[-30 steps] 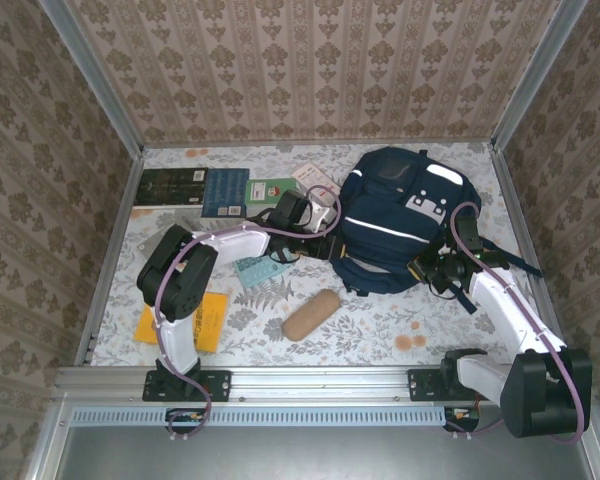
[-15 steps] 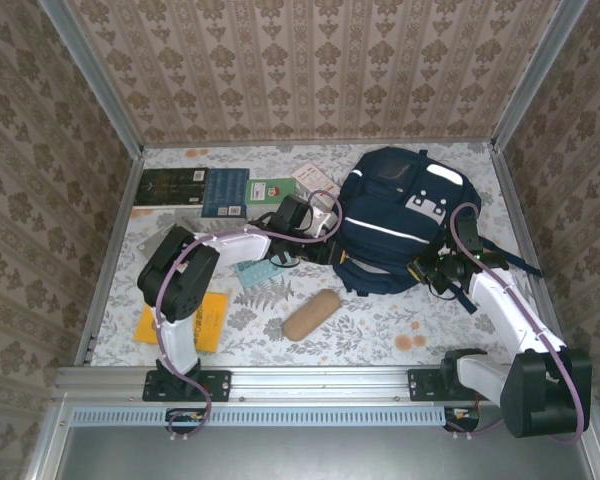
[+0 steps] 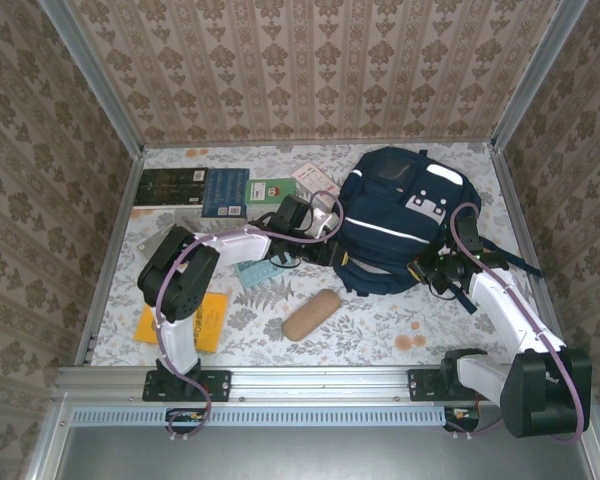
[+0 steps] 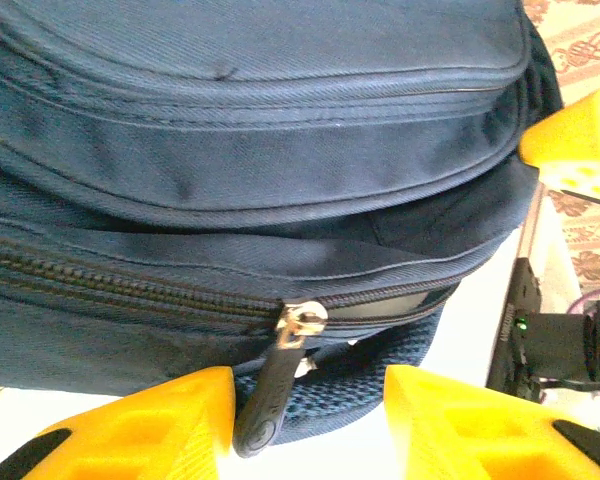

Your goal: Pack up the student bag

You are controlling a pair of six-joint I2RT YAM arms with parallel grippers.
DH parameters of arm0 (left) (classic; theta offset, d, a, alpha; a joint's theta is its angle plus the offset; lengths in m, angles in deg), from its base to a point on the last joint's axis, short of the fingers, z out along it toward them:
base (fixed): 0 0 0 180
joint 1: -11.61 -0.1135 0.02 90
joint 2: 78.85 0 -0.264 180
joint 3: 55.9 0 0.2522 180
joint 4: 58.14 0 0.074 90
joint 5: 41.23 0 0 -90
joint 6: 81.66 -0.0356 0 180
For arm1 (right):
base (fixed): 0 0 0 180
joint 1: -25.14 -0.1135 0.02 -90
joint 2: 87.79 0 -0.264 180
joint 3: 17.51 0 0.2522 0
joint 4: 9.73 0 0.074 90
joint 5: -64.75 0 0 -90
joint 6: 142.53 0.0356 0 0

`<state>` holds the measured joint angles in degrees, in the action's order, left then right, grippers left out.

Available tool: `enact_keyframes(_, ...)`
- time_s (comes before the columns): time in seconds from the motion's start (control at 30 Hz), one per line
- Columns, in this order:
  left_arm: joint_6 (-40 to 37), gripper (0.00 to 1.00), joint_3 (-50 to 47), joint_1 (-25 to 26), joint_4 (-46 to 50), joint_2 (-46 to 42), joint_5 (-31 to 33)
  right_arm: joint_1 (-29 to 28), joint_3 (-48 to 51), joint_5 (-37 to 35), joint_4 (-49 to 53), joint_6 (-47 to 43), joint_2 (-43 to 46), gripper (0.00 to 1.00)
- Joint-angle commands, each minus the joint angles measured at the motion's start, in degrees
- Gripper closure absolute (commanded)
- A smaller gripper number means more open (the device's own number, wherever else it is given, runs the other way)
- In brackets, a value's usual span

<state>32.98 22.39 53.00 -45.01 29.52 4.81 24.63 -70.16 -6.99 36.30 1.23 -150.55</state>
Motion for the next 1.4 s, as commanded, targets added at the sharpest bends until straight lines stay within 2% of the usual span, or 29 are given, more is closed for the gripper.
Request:
enact_keyframes(0.0, -0.45, 0.56, 0.37, 0.81, -0.71, 1.28, -4.08, 0.33, -0.13, 0.99, -2.52, -0.12, 0.36, 1.0)
enact_keyframes(0.37, -2.5, 0.57, 0.18, 1.53, 3.0, 1.75, -1.44, 0.33, 0.09, 0.9, -2.72, -0.06, 0.27, 1.0)
enact_keyframes(0.9, -1.61, 0.63, -0.54, 2.16, 1.6, 3.16, 2.29, 0.34, 0.15, 1.01, -2.48, -0.01, 0.54, 1.0)
enact_keyframes(0.93, -1.49, 0.65, -0.56, 2.21, 1.51, 3.16, 2.3, 0.34, 0.13, 0.99, -2.56, 0.03, 0.54, 1.0)
enact_keyframes(1.0, -1.28, 0.82, -0.68, 2.09, 1.49, 3.16, 1.99, 0.32, 0.16, 1.07, -2.57, 0.12, 0.54, 1.0)
enact_keyframes(1.03, -1.13, 0.83, -0.72, 2.1, 1.33, 3.11, 1.83, 0.32, 0.14, 1.08, -2.65, 0.12, 0.54, 1.0)
enact_keyframes(1.17, -0.69, 0.77, -1.23, 2.03, 1.12, 2.07, 2.19, 0.34, 0.22, 1.15, -2.57, 0.12, 0.62, 1.0)
enact_keyframes(1.3, 1.05, 0.67, -2.51, 1.78, -1.27, 1.14, 1.01, 0.34, 0.4, 1.12, -2.56, 0.11, 0.71, 1.0)
enact_keyframes(1.37, 2.65, 0.67, -3.61, 1.45, -4.06, 1.05, 0.07, 0.31, 0.4, 1.09, -2.65, 0.19, 0.76, 1.0)
